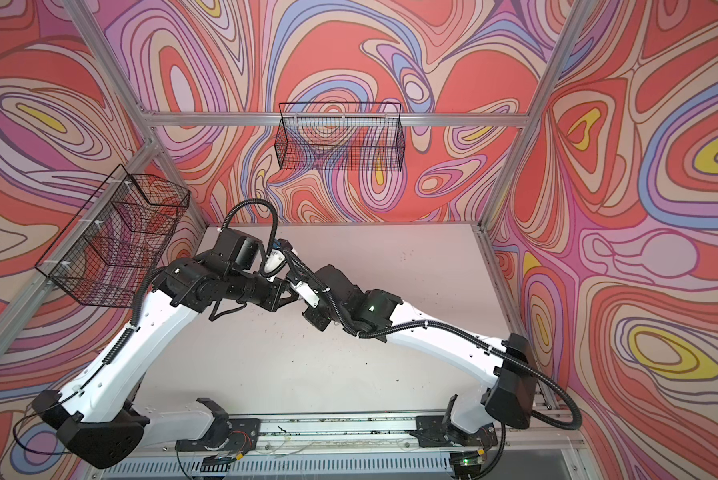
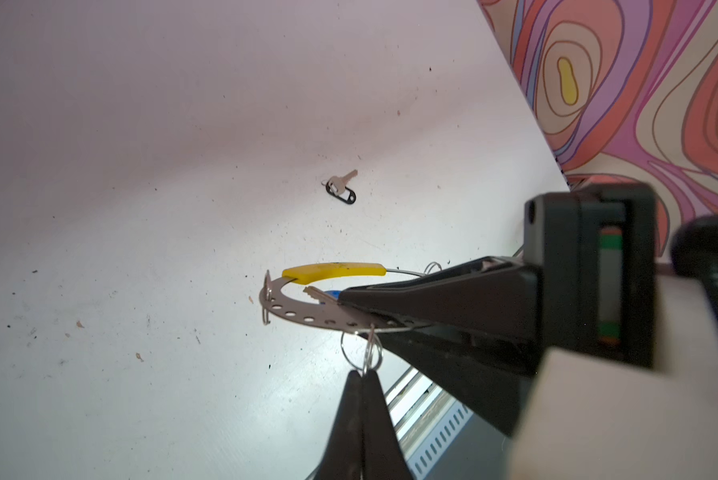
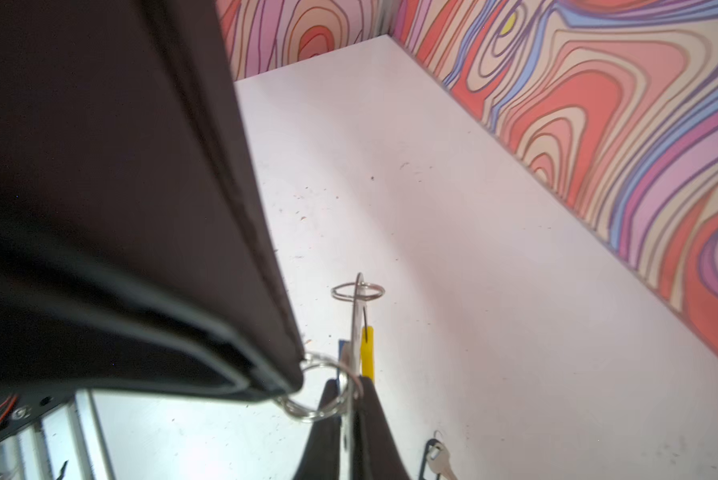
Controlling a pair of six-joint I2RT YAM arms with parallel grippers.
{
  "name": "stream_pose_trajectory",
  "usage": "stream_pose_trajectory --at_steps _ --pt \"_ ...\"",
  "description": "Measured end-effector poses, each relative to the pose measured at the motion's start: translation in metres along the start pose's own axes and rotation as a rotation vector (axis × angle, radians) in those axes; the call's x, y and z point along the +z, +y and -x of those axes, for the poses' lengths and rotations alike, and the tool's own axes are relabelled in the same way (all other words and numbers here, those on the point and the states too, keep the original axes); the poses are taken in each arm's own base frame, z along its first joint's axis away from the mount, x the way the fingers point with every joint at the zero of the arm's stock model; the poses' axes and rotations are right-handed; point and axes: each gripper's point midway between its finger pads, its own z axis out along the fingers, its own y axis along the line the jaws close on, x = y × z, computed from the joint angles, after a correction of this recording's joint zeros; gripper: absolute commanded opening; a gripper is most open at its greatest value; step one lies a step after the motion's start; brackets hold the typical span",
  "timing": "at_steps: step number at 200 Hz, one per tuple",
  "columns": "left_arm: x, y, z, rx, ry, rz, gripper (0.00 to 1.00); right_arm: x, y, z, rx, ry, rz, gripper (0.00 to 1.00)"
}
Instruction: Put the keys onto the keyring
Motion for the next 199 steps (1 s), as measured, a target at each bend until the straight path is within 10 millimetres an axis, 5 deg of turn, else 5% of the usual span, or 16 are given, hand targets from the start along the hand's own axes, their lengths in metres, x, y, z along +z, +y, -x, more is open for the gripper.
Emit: stream_pose_trajectory --at_steps 13,36,63,103,199 --pt "0.002 -0.001 -0.006 -0.002 0.020 -0.017 0.00 0.003 0.005 -0.007 0.022 0.012 0.045 0.00" --pt "-0.002 0.002 -0.009 -0.040 0.012 -0.060 0.27 0.004 0.012 -0.008 0.101 -0.036 0.131 0.00" --pt "-0.024 0.010 -0.011 -0.117 -0.071 -0.089 0.49 -0.003 -0.006 -0.009 0.238 -0.101 0.129 0.00" --pt "-0.057 -0.004 0.000 -0.142 -0.261 -0.147 0.46 -0.009 -0.010 0.008 0.372 -0.172 0.140 0.00" --pt "-0.031 0.000 0.032 -0.225 -0.405 -0.215 0.37 -0.009 -0.007 0.023 0.552 -0.215 0.196 0.00"
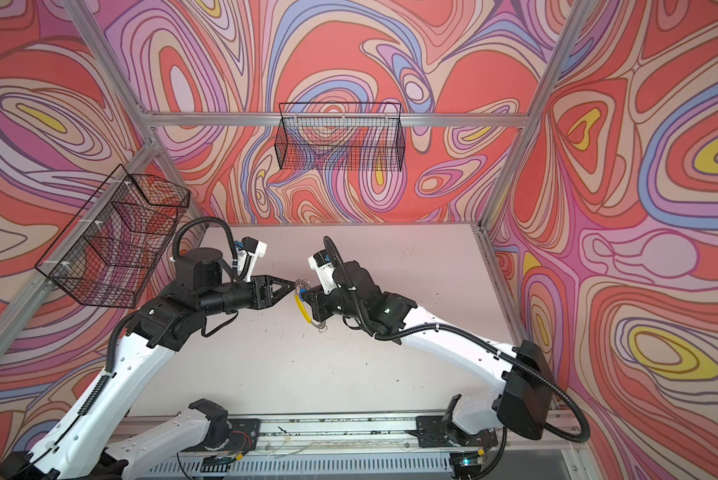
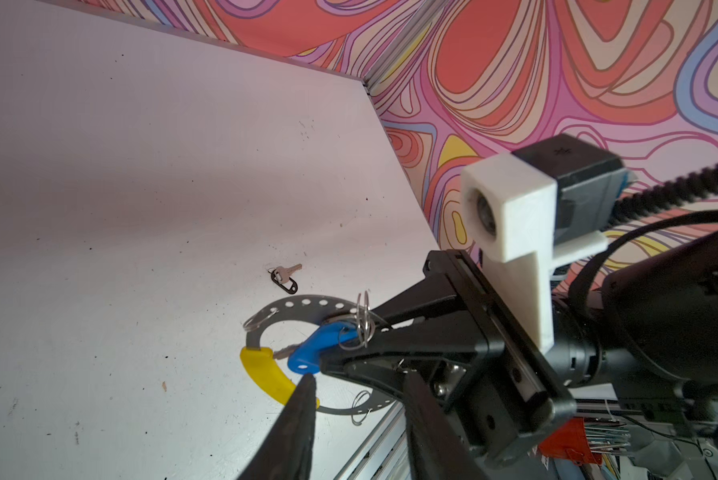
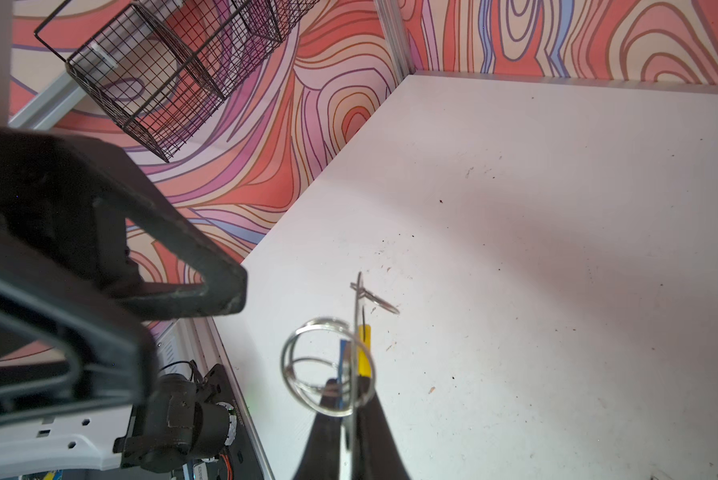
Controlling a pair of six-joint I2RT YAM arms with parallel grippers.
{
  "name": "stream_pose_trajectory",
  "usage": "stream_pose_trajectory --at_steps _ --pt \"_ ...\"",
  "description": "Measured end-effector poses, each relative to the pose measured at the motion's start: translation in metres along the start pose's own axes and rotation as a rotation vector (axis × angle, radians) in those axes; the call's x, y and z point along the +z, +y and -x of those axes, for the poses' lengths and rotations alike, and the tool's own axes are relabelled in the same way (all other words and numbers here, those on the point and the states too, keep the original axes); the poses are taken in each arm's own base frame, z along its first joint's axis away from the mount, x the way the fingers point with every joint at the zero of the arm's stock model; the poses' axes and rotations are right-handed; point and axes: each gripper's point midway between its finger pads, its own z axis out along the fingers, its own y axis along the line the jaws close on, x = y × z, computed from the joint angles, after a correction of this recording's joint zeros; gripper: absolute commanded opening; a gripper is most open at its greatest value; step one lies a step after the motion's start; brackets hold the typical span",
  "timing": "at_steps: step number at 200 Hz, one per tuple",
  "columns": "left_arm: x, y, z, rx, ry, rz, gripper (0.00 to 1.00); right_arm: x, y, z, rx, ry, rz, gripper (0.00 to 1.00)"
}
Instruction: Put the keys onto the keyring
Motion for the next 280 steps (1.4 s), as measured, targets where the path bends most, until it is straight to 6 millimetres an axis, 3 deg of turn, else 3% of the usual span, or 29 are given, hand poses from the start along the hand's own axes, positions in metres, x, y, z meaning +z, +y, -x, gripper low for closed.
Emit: stream_pose_trajectory --at_steps 49,141,154,208,280 --pt "0.016 -0.004 0.000 0.008 0.017 -0.017 0.35 0.004 0.000 0.001 0.018 -0.005 0.007 0.00" --pt "0.025 0.000 0.003 -0.007 0.010 -0.011 0.30 0.004 0.002 0.005 0.016 -0.021 0.015 0.00" --pt "0.027 0.000 0.003 -0.009 0.010 -0.011 0.27 0.004 0.002 0.005 0.016 -0.021 0.015 0.00" --pt "0.031 0.002 0.004 -0.019 0.015 -0.011 0.00 0.005 0.001 0.003 0.016 -0.024 0.015 0.00" --pt "0.026 0.000 0.009 0.008 0.090 0.054 0.00 0.005 0.000 0.006 -0.071 -0.042 -0.023 0.00"
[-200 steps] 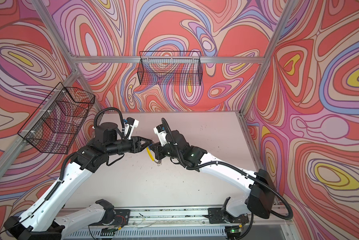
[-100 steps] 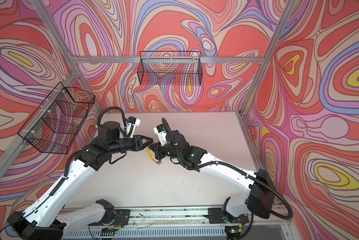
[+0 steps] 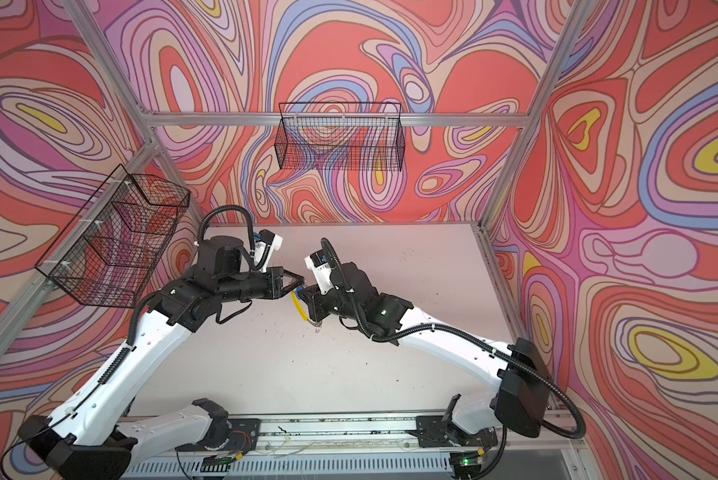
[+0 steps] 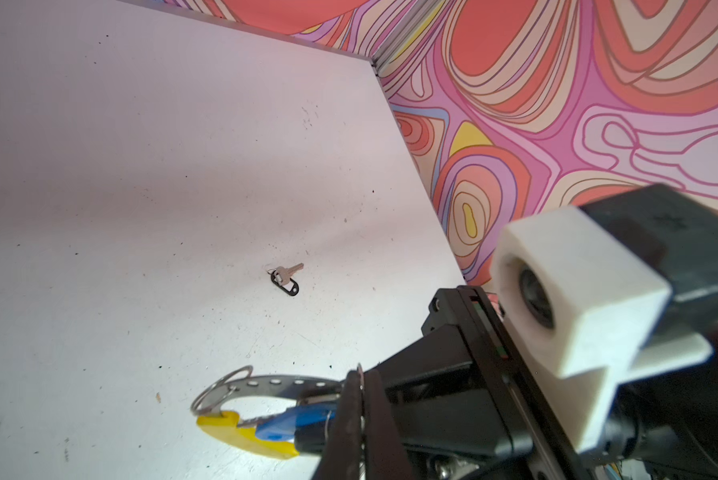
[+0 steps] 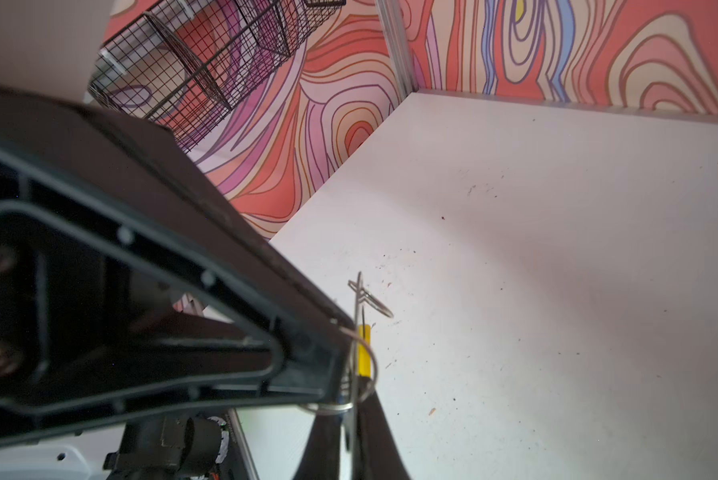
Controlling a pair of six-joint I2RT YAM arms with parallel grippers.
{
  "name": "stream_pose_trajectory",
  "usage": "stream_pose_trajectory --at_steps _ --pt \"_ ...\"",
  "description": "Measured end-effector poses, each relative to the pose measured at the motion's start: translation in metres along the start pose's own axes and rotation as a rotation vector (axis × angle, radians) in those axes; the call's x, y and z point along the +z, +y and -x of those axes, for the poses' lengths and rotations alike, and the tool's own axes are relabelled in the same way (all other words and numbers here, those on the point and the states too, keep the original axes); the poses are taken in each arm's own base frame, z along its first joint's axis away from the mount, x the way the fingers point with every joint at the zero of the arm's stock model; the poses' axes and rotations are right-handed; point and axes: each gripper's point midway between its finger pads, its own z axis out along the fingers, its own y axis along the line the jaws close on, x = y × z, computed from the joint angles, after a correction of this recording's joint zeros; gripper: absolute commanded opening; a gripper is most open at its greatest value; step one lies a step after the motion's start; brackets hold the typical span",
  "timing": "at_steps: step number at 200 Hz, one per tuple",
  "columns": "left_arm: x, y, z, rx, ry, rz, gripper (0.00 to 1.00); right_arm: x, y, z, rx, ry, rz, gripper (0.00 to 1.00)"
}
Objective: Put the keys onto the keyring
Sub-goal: 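Twist the blue key along the ring with the left gripper while right holds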
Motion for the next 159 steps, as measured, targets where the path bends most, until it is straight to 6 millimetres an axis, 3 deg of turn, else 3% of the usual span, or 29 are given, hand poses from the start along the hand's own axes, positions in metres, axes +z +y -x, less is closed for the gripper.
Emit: stream_pose_trajectory --at_steps 39,102,130,142,159 --pt "-0.002 -0.003 0.005 0.083 0.095 0.050 0.00 -0.003 -0.007 0.009 -0.145 -0.025 -0.083 0.00" --pt "0.006 0.011 -0.023 0.143 0.249 0.060 0.00 0.005 -0.013 -0.017 -0.327 0.095 -0.101 0.00" --pt "-0.001 0.014 -0.031 0.120 0.251 0.060 0.33 0.010 -0.004 -0.023 -0.288 0.123 -0.020 0.00" --pt "-0.010 0.013 -0.033 0.105 0.227 0.061 0.40 0.012 -0.004 -0.024 -0.243 0.114 -0.001 0.00" --pt "-0.029 0.010 -0.027 0.091 0.148 0.072 0.42 0.014 -0.010 -0.029 -0.171 0.114 0.002 0.00"
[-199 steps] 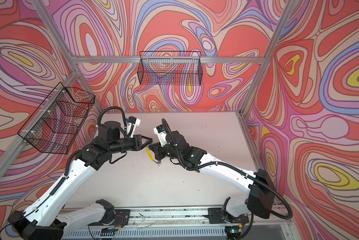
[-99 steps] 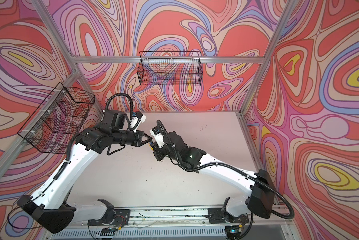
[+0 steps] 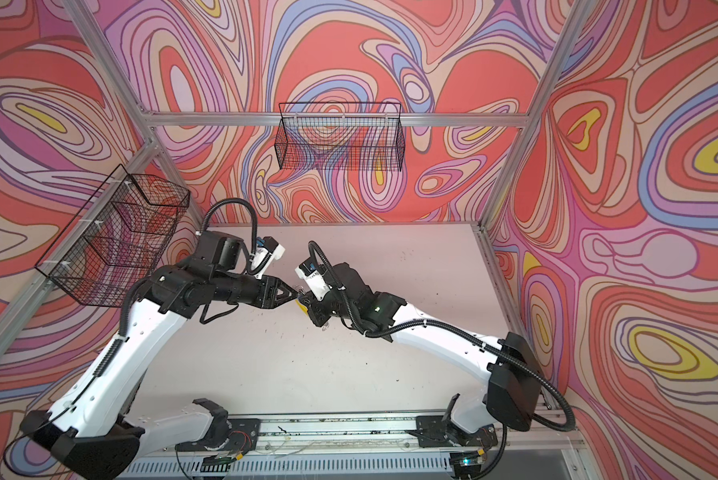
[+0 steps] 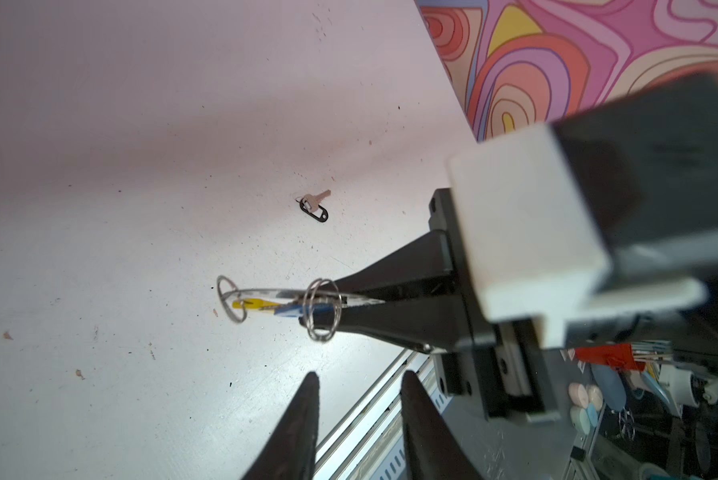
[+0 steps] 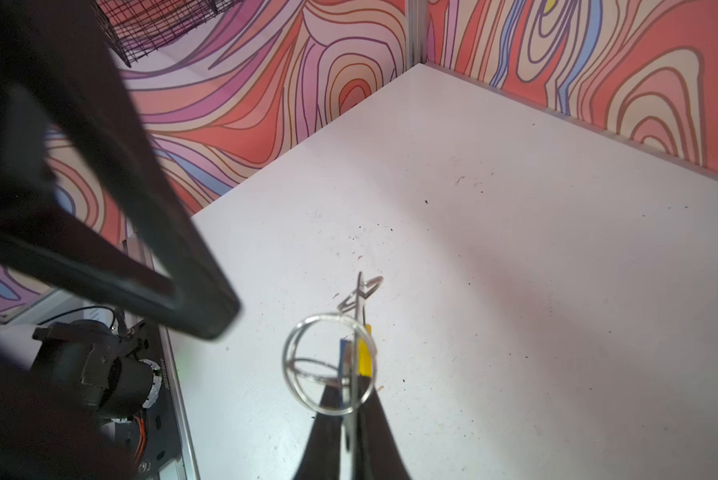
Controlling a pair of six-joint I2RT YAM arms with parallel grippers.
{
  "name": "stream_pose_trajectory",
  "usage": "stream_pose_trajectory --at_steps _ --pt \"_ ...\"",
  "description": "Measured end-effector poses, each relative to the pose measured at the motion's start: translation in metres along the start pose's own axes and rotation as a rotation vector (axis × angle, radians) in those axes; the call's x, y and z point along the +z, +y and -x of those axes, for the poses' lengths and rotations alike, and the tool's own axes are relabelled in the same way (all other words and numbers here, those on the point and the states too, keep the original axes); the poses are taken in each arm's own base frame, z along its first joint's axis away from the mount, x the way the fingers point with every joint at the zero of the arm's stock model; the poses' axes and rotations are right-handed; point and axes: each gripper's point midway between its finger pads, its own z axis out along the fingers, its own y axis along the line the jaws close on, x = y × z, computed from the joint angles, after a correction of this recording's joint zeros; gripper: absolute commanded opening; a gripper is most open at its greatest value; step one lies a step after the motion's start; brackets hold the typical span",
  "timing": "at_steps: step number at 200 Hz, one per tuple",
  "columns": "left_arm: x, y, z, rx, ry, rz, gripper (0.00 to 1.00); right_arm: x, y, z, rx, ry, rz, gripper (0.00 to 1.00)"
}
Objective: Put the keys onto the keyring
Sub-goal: 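Twist the blue key along the ring with the left gripper while right holds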
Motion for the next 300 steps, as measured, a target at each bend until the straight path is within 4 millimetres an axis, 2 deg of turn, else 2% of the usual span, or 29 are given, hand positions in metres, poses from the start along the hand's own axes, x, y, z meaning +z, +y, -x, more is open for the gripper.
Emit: stream_pose_trajectory --at_steps 21,42,59,95,114,182,300 --pt "-0.027 -0.008 0.010 -0.009 -0.118 0.007 0.40 0.003 -0.005 -0.010 0.096 0.016 -0.012 0.00" --pt "-0.035 -0.015 0.014 -0.036 -0.177 -0.023 0.37 0.003 -0.006 -0.009 0.184 0.009 -0.019 0.00" --pt "-0.028 -0.012 0.010 -0.074 -0.182 -0.035 0.36 0.003 -0.005 -0.005 0.243 -0.007 -0.015 0.00" --pt "0.006 0.005 -0.004 -0.184 -0.143 -0.044 0.35 -0.001 -0.004 0.006 0.320 -0.058 -0.001 0.00" --pt "0.015 0.008 -0.005 -0.215 -0.144 -0.053 0.34 -0.003 -0.003 0.012 0.335 -0.079 0.005 0.00" --pt "0.021 0.003 0.011 -0.229 -0.190 -0.097 0.32 -0.003 -0.002 0.014 0.346 -0.086 0.009 0.00" --pt "0.036 0.003 0.018 -0.242 -0.186 -0.131 0.30 -0.002 -0.005 0.014 0.346 -0.100 -0.002 0.00"
